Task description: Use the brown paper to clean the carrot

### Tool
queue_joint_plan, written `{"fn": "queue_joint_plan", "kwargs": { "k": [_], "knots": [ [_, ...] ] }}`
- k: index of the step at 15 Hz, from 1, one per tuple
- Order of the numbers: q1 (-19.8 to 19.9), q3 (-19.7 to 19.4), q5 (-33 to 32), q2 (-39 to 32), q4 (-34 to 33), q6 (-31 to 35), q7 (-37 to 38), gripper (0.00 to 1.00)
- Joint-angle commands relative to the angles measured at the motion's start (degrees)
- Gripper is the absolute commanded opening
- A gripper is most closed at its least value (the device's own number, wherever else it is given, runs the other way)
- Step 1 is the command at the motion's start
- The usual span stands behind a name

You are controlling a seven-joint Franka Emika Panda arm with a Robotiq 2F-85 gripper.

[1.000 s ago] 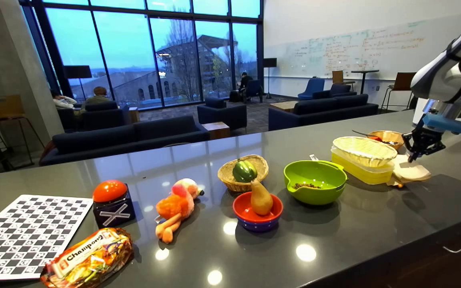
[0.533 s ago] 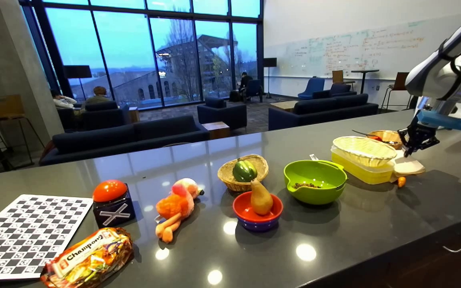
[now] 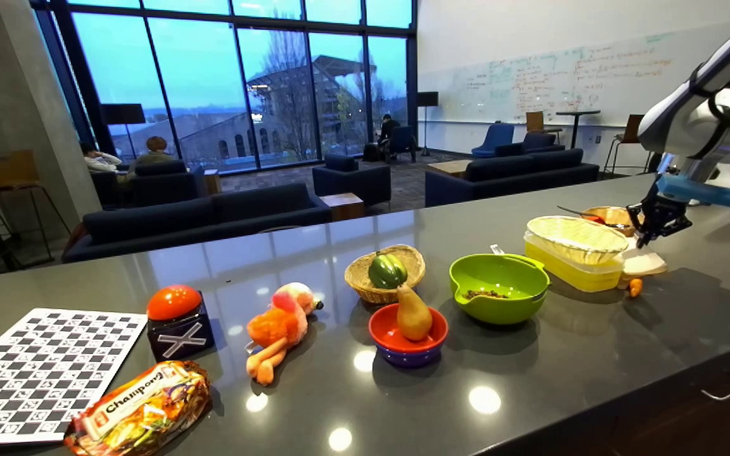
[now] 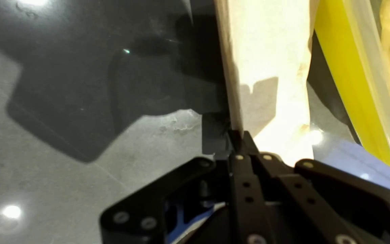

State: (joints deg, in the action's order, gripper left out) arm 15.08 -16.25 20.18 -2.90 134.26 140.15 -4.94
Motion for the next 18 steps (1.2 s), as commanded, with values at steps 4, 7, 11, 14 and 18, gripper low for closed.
{"fn": "queue_joint_plan", "kwargs": {
  "k": [4, 7, 11, 14, 18],
  "knots": [
    [0.2, 1.1, 2.3, 2.1, 3.3, -0.7, -0.9, 0.0],
    [-0.1, 1.6, 2.8, 2.8, 5.2, -0.6, -0.7, 0.0],
    [-0.5, 2.3, 2.5, 3.9, 7.8, -0.4, -0.2, 0.0],
    [-0.9, 2.6, 1.9, 5.2, 10.1, -0.3, 0.3, 0.0],
    [-1.5, 2.8, 1.2, 7.2, 13.0, -0.4, 0.8, 0.0]
  ]
}}
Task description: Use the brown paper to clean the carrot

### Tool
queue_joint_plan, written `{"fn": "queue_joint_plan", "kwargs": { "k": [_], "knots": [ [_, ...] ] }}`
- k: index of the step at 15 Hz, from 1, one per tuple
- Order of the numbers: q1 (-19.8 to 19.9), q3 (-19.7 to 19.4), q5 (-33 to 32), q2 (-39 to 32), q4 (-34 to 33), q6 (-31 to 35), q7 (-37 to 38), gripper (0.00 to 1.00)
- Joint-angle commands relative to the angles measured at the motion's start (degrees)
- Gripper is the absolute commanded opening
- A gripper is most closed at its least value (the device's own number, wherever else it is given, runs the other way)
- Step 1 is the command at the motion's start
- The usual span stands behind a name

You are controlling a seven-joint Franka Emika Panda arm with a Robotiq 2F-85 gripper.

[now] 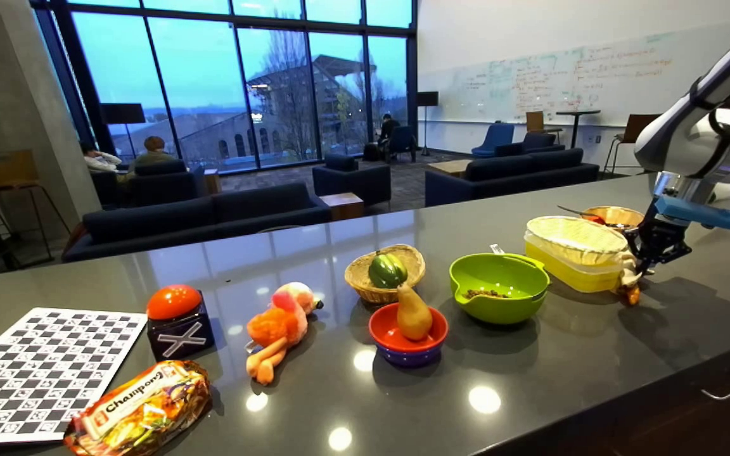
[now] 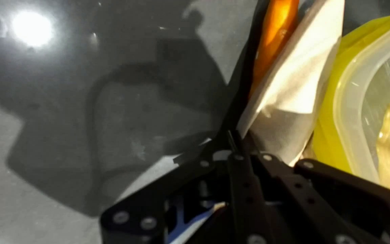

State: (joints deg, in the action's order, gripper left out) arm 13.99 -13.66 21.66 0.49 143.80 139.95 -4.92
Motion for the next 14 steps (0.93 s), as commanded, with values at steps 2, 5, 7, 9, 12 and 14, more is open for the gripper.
{"fn": "queue_joint_plan", "kwargs": {
  "k": [2, 5, 7, 9, 12, 14],
  "knots": [
    [-0.6, 0.3, -0.6, 4.8, 4.9, -0.2, 1.0, 0.0],
    [-0.9, 0.3, -1.1, 6.5, 7.3, -0.3, 1.1, 0.0],
    [-1.2, 0.4, -1.3, 7.6, 8.7, -0.2, 1.3, 0.0],
    [-1.4, 0.4, -1.5, 8.6, 9.8, -0.3, 1.4, 0.0],
    [-1.6, 0.6, -2.2, 10.2, 11.5, -0.4, 2.1, 0.0],
    [-1.8, 0.7, -2.6, 11.0, 12.3, -0.4, 2.5, 0.0]
  ]
}}
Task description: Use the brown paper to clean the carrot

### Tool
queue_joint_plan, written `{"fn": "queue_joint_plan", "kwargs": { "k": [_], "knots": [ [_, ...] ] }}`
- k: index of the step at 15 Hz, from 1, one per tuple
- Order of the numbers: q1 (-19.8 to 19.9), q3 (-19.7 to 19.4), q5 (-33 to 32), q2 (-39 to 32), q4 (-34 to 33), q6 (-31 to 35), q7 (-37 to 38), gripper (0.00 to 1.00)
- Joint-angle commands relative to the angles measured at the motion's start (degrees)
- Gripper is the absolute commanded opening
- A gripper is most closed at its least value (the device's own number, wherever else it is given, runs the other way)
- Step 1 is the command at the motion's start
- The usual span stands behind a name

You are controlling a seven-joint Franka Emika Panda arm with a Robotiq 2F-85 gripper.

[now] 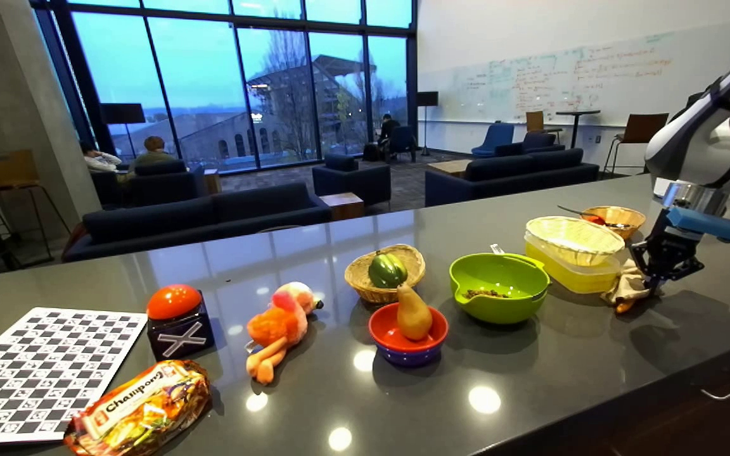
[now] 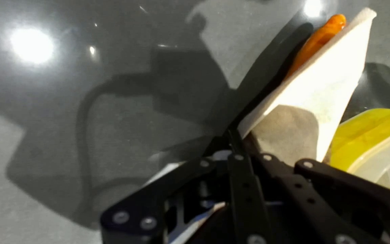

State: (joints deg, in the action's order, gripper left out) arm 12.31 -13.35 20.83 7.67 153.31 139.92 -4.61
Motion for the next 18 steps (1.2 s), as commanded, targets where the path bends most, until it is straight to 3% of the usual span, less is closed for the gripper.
{"fn": "queue_joint_plan", "kwargs": {
  "k": [1, 10, 18],
  "knots": [
    [-0.2, 0.5, -2.0, 4.0, 3.0, -0.3, 2.2, 0.0],
    [1.8, -1.0, -4.4, 8.4, 4.0, -1.6, 5.4, 0.0],
    [4.9, -3.6, -5.1, 6.5, 2.0, -2.0, 7.0, 0.0]
  ]
}}
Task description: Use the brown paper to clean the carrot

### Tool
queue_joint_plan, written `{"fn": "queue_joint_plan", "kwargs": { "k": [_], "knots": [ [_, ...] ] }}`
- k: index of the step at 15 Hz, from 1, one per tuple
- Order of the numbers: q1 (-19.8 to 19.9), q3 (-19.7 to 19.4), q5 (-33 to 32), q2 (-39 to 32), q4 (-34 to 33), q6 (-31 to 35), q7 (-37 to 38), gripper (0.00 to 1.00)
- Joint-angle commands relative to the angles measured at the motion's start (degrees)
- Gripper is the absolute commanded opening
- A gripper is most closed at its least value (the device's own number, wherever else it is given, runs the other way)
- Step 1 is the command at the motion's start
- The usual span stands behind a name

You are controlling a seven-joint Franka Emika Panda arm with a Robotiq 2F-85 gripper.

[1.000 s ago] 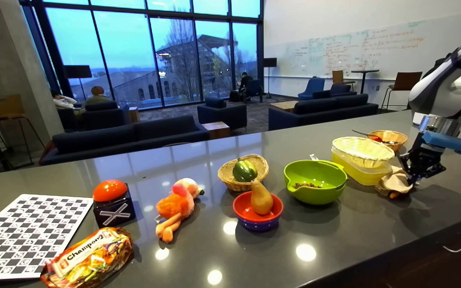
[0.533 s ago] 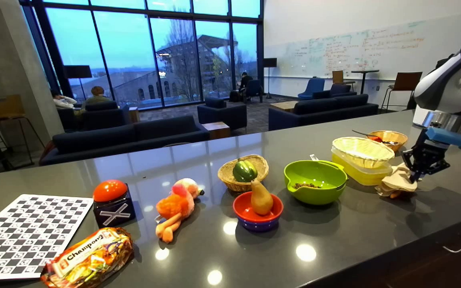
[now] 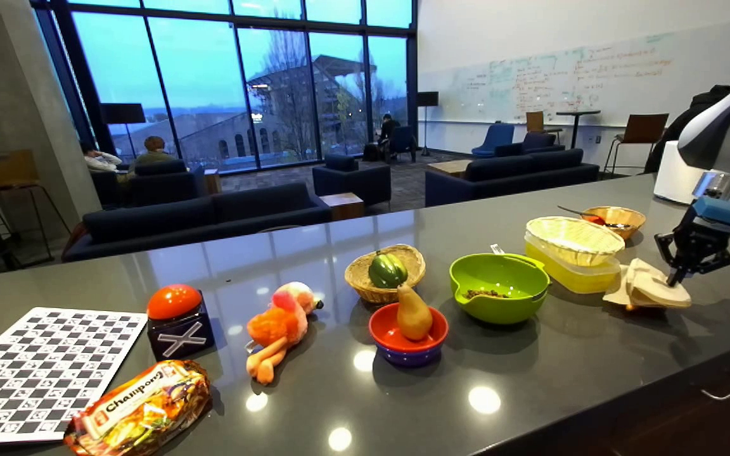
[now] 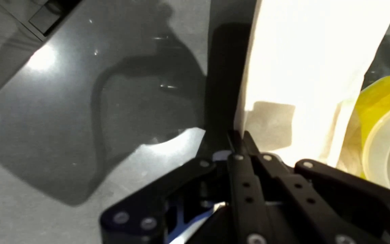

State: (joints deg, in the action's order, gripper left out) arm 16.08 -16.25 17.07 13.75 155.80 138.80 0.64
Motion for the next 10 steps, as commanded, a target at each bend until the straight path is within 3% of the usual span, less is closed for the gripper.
{"fn": "queue_joint_plan", "kwargs": {
  "k": [1, 10],
  "knots": [
    [1.5, -0.9, -1.5, 0.4, -0.7, -0.9, 1.9, 0.0],
    [3.3, -2.3, -3.4, -2.3, -5.4, -1.3, 4.5, 0.0]
  ]
}}
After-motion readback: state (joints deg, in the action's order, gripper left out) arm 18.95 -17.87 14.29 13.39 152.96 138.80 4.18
